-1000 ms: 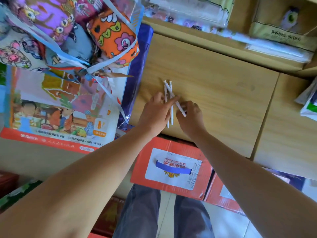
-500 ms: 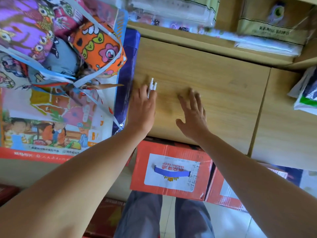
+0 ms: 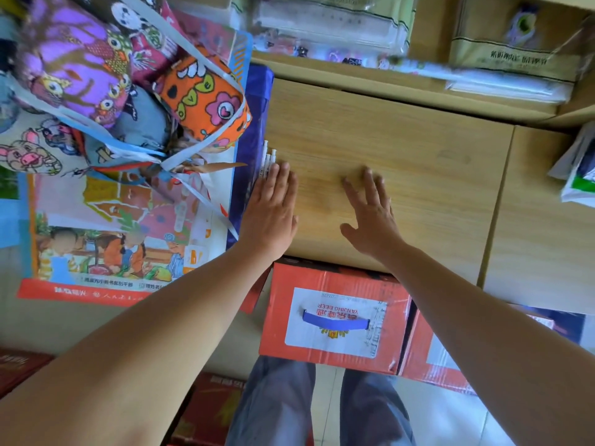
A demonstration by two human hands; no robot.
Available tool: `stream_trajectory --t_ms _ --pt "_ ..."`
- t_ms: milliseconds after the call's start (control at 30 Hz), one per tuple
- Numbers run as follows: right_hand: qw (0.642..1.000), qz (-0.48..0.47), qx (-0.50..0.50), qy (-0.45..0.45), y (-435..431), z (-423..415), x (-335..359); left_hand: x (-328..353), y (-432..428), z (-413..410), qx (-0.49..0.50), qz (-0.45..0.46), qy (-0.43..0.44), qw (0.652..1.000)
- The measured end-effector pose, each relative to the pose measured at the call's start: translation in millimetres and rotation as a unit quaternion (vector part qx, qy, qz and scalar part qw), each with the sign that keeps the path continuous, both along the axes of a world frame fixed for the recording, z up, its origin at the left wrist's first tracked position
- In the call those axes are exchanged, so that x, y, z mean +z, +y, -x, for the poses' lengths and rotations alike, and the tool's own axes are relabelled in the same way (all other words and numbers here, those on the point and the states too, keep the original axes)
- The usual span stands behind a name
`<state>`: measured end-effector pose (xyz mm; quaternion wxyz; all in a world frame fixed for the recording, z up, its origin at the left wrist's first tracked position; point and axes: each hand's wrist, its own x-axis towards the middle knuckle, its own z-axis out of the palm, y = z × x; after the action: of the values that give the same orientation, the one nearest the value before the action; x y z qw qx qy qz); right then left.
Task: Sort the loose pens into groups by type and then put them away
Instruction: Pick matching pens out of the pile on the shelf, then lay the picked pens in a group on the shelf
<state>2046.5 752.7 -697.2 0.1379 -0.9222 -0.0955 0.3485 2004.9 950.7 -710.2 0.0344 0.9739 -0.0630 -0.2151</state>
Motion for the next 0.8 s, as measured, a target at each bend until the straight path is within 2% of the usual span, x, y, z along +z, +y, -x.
stream_trajectory --t_ms 200,400,667,800 --pt "0.982 -0.11 -0.134 -0.073 -33.9 3.9 8.2 22.9 -32.4 -9.7 -0.016 0.027 0.011 0.999" --pt "0.965 -0.081 -0.206 -0.139 -137.8 29.6 17.5 40.8 -135.3 -14.9 -0.11 0.093 0.008 0.99" --pt "0.967 0.045 -0.243 -0.062 -327.5 63.4 17.3 38.6 -316.4 -4.5 -0.172 0.141 0.05 0.974" --pt "0.976 0.04 -0.211 -0.019 -397.5 71.1 11.7 29.2 -393.2 -1.6 -0.174 0.135 0.095 0.971"
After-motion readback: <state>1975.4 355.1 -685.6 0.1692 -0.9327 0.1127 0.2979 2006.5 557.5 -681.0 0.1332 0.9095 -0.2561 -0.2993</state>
